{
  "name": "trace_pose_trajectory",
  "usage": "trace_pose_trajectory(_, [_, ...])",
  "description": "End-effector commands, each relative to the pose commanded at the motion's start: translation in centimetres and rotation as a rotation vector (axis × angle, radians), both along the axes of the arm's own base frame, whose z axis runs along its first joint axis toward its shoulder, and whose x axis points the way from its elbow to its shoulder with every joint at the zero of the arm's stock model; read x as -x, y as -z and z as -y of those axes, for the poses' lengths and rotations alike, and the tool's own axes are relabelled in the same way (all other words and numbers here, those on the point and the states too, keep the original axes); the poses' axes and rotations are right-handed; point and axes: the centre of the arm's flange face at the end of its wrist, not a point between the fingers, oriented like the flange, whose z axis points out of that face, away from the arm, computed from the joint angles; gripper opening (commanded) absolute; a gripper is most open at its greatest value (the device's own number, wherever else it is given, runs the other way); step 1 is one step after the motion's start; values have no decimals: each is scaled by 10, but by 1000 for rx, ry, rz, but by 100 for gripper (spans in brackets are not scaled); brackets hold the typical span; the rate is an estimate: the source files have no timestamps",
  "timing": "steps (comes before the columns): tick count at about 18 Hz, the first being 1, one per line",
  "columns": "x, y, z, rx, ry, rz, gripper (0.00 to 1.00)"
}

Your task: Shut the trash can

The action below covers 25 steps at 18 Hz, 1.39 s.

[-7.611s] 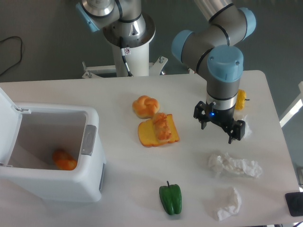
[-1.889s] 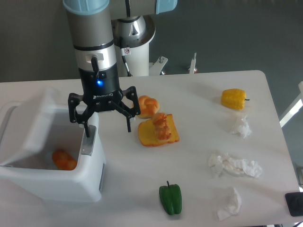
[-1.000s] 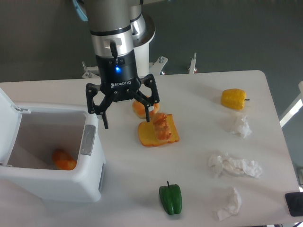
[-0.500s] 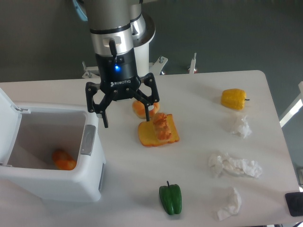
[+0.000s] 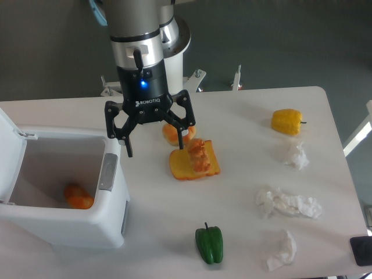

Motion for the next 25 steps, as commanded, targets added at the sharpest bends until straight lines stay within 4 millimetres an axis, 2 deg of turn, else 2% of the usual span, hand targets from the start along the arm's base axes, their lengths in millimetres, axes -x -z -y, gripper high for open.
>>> trace_pose_trajectory(19, [0,-2,1,-4,-5,0,100])
trace_pose_trajectory(25, [-12,-24,11,-36,-5,-18,100])
